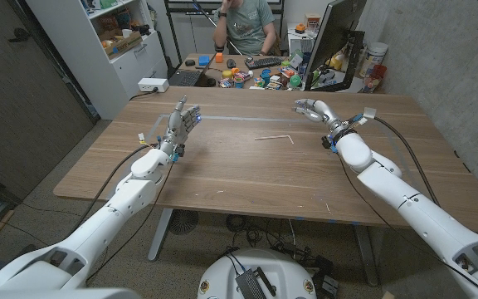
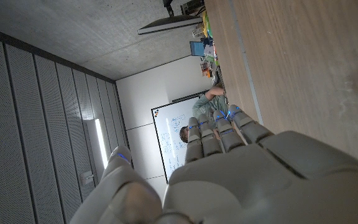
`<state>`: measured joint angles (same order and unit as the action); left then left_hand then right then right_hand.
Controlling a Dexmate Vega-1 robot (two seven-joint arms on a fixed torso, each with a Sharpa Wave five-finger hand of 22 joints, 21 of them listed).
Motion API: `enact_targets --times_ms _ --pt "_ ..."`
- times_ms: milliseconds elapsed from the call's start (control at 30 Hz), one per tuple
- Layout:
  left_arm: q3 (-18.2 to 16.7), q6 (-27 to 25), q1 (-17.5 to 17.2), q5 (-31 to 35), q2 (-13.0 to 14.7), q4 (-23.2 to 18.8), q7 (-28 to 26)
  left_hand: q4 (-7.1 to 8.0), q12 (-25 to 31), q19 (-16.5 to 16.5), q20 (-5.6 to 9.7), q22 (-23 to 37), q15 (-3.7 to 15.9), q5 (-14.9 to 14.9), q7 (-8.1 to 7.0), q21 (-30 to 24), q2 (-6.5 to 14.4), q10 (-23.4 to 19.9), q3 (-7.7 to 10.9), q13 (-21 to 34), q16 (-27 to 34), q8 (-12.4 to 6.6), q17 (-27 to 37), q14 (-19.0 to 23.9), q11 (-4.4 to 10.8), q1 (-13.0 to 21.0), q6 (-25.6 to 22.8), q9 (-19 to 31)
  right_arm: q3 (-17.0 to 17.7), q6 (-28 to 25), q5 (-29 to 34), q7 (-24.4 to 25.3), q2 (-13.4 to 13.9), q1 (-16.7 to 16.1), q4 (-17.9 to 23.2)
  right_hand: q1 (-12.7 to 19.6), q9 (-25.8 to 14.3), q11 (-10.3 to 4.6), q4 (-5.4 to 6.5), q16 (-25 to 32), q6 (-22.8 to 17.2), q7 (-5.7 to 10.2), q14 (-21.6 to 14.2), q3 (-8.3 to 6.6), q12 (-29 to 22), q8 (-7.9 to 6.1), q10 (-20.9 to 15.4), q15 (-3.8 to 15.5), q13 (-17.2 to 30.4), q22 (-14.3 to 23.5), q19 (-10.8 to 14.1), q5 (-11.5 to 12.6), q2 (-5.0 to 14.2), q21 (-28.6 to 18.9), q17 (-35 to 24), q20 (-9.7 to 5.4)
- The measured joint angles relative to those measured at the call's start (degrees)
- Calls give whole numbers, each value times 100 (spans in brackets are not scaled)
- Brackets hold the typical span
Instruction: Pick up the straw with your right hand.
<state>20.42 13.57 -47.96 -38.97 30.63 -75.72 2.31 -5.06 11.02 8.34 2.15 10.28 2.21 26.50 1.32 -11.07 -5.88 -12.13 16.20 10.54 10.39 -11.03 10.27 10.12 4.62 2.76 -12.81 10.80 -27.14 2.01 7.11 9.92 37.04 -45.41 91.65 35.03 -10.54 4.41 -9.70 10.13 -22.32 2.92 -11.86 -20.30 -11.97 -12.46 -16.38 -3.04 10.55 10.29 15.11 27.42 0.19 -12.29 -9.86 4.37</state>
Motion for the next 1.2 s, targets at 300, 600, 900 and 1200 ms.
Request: enact_targets --times_ms 300,600,900,1200 --pt "-128 -2 -37 20 140 -338 -170 0 0 -52 -10 0 -15 22 32 27 43 -1 0 28 0 -45 -1 -15 -1 43 -31 -1 -752 -568 974 -122 475 577 306 95 0 84 46 0 44 223 163 46 47 91 264 -459 18 0 -111 0 -171 66 -15 747" --pt "-259 -5 -130 27 207 -528 -340 -23 0 -114 -11 -1 -15 22 31 27 84 -1 24 28 0 -45 -1 -15 -2 84 -93 -1 -1365 -439 1210 -541 639 1239 199 -169 -27 81 198 29 97 534 62 384 62 136 445 -685 26 27 486 183 -580 -92 -15 820" --pt "-341 1 -216 27 248 -685 -534 -23 0 -174 -9 -1 -15 22 11 27 114 -1 24 27 0 -45 -1 -15 -2 114 -113 -1 -1981 133 1385 -923 614 2063 -297 -342 -27 -95 267 28 11 784 81 883 -1 116 492 -410 53 10 831 -221 -840 -113 -14 799" --pt "-436 -110 -274 179 387 -1136 -811 -23 -1 -174 -10 -1 -15 22 11 27 137 -1 23 27 0 -44 -1 -14 -2 136 -113 -1 -2537 717 2113 -1221 432 2735 -793 32 -26 -73 212 28 288 752 225 939 33 155 720 -432 53 11 881 -294 -651 -40 -14 830"
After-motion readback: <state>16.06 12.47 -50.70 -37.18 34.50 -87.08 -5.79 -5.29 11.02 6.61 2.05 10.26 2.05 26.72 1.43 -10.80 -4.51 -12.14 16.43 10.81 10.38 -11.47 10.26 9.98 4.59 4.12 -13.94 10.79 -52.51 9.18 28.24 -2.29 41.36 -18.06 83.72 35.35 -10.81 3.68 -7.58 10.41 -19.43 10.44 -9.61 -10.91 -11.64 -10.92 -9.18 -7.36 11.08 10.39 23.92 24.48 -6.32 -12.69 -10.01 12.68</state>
